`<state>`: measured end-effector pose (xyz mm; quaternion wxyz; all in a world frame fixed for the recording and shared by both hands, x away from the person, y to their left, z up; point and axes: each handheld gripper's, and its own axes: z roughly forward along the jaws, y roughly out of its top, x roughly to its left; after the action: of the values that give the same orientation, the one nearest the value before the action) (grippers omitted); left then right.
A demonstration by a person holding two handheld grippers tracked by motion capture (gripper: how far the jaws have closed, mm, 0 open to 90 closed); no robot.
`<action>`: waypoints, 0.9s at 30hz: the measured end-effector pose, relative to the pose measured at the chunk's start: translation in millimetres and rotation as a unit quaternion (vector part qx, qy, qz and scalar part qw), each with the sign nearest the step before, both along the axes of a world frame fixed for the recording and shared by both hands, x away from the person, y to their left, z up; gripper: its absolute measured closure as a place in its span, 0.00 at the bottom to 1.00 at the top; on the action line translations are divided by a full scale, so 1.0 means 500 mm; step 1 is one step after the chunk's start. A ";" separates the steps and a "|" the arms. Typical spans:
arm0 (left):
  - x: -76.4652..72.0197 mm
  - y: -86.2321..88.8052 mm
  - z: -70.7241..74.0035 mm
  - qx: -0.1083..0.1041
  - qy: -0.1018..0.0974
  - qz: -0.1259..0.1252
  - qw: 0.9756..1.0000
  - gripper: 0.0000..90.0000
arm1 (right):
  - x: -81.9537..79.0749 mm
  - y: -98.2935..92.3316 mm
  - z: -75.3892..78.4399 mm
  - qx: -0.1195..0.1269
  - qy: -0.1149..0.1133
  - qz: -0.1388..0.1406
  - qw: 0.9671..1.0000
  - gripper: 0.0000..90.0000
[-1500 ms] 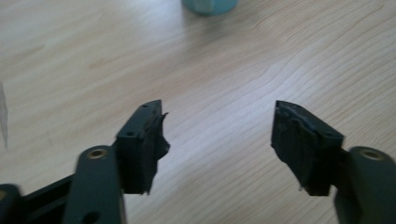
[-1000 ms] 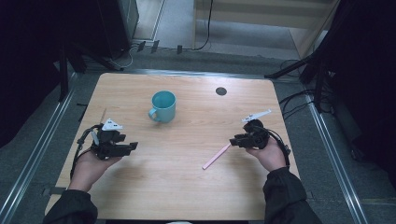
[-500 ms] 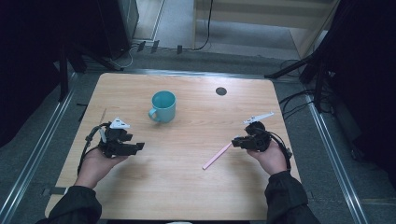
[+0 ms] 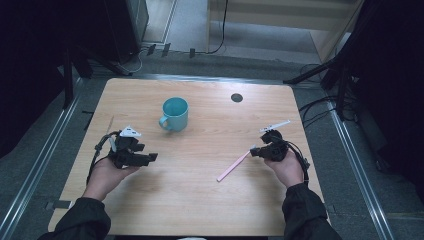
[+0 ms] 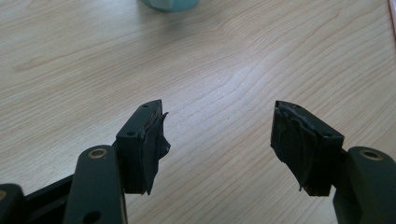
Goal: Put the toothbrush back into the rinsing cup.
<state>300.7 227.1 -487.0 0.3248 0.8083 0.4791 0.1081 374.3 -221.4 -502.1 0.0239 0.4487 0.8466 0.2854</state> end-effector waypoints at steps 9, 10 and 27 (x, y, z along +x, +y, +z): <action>-0.002 0.000 0.001 -0.003 0.001 0.003 1.000 0.39 | 0.000 0.020 -0.010 -0.008 0.002 0.017 1.000 1.00; -0.002 0.000 0.001 -0.003 0.001 0.003 1.000 0.39 | -0.001 0.022 -0.010 -0.006 0.005 0.016 1.000 1.00; -0.007 0.003 0.000 -0.008 0.006 0.008 1.000 0.39 | -0.047 0.148 -0.005 -0.003 0.005 0.109 0.994 1.00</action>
<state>297.3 228.7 -487.0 0.3275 0.8022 0.4885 0.1024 350.6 -147.2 -504.7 -0.0100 0.3555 0.8912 0.2815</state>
